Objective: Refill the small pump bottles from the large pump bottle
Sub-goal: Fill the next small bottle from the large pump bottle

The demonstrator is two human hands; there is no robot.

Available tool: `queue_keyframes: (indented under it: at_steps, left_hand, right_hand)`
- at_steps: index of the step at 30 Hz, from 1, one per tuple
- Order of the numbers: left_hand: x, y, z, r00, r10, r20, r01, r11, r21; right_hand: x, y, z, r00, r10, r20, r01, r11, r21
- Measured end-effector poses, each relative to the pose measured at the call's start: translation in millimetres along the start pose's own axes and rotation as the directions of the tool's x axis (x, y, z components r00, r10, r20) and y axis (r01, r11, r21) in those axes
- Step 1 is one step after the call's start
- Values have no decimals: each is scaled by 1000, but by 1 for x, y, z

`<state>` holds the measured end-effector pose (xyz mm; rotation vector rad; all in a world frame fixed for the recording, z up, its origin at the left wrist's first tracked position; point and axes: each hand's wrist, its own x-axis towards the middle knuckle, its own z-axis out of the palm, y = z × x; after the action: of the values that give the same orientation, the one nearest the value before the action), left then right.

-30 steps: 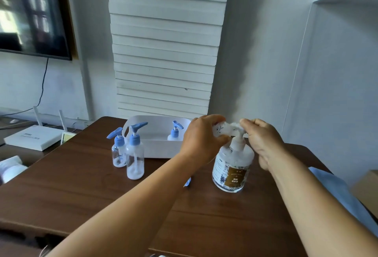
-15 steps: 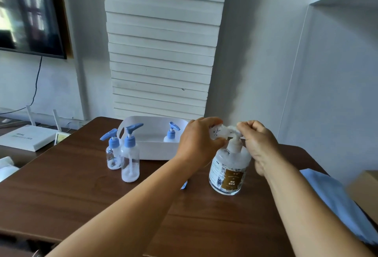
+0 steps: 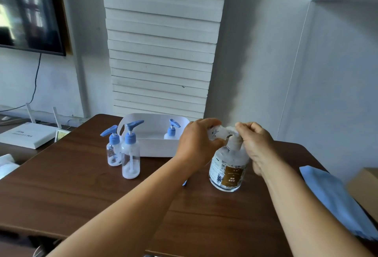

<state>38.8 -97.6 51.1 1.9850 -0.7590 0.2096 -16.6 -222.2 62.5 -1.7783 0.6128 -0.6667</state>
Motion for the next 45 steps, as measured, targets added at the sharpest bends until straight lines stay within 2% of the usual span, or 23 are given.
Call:
queue_keyframes:
  at_steps: [6, 12, 18, 22, 31, 37, 45]
  left_hand:
    - [4, 9, -6, 1000, 24, -15, -24, 1000, 13]
    - [-2, 3, -2, 1000, 2, 2, -2, 1000, -1]
    - [2, 11, -8, 999, 35, -15, -34, 999, 24]
    - [0, 7, -5, 1000, 27, -13, -27, 999, 23]
    - [2, 11, -6, 999, 44, -13, -44, 999, 26]
    - [-2, 5, -2, 1000, -3, -7, 3, 1000, -8]
    - [1, 12, -6, 1000, 18, -18, -18, 1000, 10]
  right_hand:
    - [4, -15, -10, 999, -32, 15, 33, 999, -39]
    - [-1, 0, -1, 999, 34, 16, -35, 996, 78]
    - [2, -16, -10, 1000, -3, 22, 3, 1000, -11]
    - [1, -5, -5, 1000, -3, -3, 3, 999, 37]
    - [1, -12, -10, 1000, -5, 5, 5, 1000, -21]
    - [-1, -1, -1, 1000, 7, -15, -7, 1000, -6]
    - [0, -9, -9, 1000, -27, 1, 27, 1000, -13]
